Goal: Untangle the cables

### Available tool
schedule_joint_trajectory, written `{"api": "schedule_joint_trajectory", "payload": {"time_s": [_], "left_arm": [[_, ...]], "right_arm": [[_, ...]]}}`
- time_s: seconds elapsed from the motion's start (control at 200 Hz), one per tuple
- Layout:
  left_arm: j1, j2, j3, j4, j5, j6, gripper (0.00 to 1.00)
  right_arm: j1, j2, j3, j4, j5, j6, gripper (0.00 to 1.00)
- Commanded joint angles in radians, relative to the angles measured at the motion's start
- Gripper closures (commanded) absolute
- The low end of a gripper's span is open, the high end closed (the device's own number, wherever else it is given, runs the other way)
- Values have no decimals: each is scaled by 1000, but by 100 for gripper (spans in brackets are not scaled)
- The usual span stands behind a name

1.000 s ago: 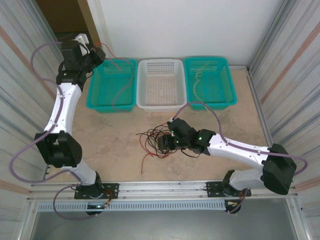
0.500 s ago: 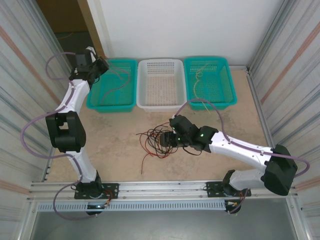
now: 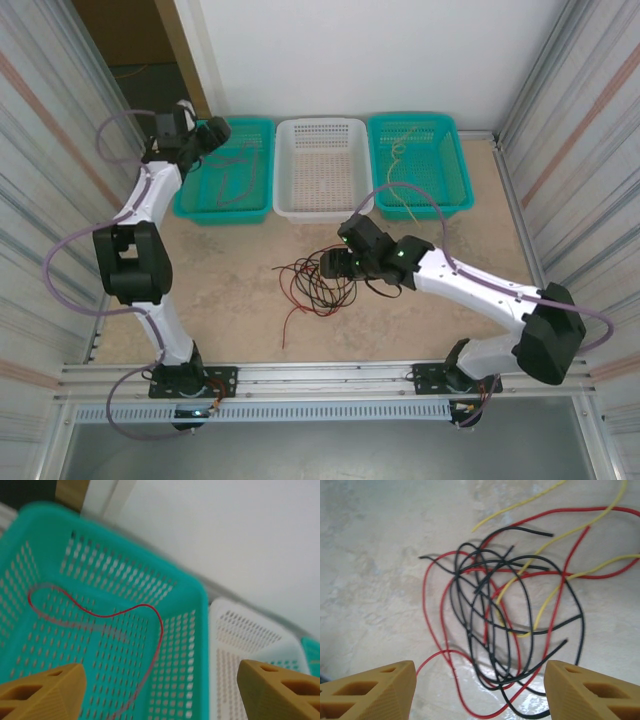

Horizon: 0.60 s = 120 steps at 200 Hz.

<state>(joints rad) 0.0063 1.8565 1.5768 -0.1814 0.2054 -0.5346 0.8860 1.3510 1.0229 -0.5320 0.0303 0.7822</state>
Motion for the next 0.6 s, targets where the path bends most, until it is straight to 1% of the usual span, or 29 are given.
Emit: {"api": "schedule_joint_trajectory", "payload": {"time_s": [0.0,0.09,0.165,0.24,0.321,0.371,0.411,0.506,0.596], "left_arm": [[-29,-152,-93,-5,34,19,21],[-43,-275,-190,-25,9,18,25],[-63,-394,-271,-47,-7,24,28],[-94,-512,-348,-84,-28,49,33],[-135,-629,-423,-148,-44,74,37],[-167,-691,-475,-181,-37,79,39],[-197,-734,-512,-208,-34,79,40],[-286,-815,-603,-260,-26,60,43],[-385,-873,-682,-277,-35,24,46]], "right_arm": [[-9,50,18,-87,21,21,38],[1,79,12,-94,25,37,42],[13,88,20,-126,72,38,42],[14,82,23,-132,85,15,42],[11,92,23,-112,53,-22,50],[8,115,29,-91,8,-52,57],[11,141,43,-91,0,-73,60],[13,203,88,-121,63,-95,63],[-19,248,121,-129,112,-94,64]]}}
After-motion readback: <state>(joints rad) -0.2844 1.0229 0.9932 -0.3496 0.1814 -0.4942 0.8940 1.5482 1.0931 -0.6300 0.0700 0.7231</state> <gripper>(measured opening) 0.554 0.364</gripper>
